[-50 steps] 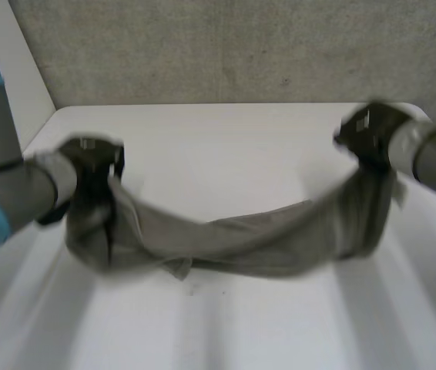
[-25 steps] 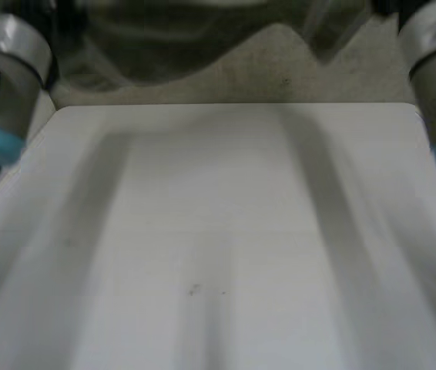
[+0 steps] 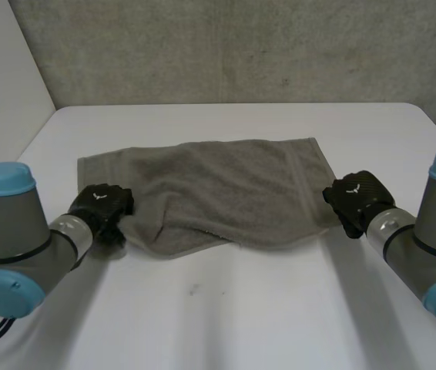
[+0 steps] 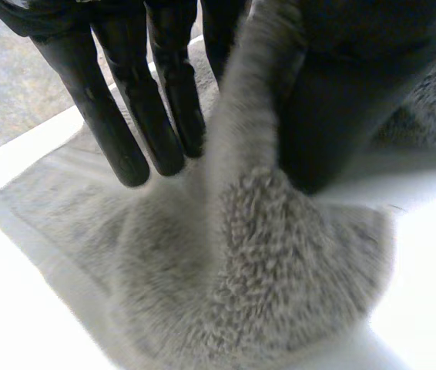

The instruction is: Fold the towel.

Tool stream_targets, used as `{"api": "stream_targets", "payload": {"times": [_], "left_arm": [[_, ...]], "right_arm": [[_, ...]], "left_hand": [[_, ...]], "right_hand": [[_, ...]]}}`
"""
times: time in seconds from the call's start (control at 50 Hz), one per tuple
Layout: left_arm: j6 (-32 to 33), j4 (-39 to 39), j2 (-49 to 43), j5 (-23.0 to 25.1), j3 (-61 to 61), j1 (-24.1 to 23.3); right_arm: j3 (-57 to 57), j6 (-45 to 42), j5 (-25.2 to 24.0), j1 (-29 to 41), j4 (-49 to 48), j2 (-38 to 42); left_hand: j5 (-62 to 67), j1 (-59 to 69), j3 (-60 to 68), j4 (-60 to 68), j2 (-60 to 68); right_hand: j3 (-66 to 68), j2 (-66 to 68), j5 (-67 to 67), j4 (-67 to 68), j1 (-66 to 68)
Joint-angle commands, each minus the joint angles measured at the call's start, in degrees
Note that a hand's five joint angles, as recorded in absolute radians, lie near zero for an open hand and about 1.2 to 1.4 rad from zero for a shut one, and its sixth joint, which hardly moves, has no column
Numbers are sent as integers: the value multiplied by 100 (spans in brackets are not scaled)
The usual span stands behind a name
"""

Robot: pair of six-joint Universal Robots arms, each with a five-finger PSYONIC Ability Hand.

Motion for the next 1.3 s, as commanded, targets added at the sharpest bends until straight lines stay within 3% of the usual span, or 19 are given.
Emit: {"api": "stream_targets", "payload": {"times": [0.02, 0.12, 0.22, 0.4, 0.48, 0.6, 0.86, 1.02, 1.3], "left_arm": [[277, -45, 566, -7, -363, 63], [241, -19, 978, -34, -687, -16], [224, -10, 1041, -51, -820, -87], [-180, 271, 997, -280, -1145, -649], [-417, 604, 900, -867, -1189, -754], [-559, 1324, 742, -1377, -1180, -878], [-514, 1879, 188, -1580, -1083, -887], [-506, 1801, 363, -1993, -1215, -895], [-488, 1800, 724, -2046, -1716, -825]], "right_arm": [[473, 295, -357, -297, -49, -557], [597, 857, -674, -499, -49, -664], [597, 1402, -789, -693, -31, -725], [606, 1861, -816, -825, -58, -769], [615, 1870, -816, -825, -58, -769], [624, 1870, -816, -825, -58, -769], [597, 1887, -745, -1141, -137, -760], [597, 1940, -719, -1308, -330, -787], [527, 1931, -719, -1370, -330, -796]], "left_hand": [[-1645, -1580, -1584, -1649, -1575], [-3073, -3007, -3012, -3077, -3003], [-3109, -3043, -3048, -3113, -3039], [-3142, -3077, -3082, -3147, -3072], [-3092, -3027, -3031, -3096, -3022], [-2957, -2892, -2897, -2962, -2888], [-2722, -2656, -2661, -2726, -2652], [-2722, -2656, -2661, -2726, -2652], [-2049, -1984, -1988, -2053, -1979]], "right_hand": [[1197, 1235, 1327, 1155, 2424], [1197, 1235, 1327, 1155, 2424], [1197, 1235, 1327, 1155, 2424], [1197, 1235, 1327, 1155, 2424], [1197, 1235, 1327, 1155, 2424], [1197, 1235, 1327, 1155, 2424], [1197, 1235, 1327, 1155, 2424], [1197, 1235, 1327, 1155, 2424], [1197, 1235, 1327, 1155, 2424]]}}
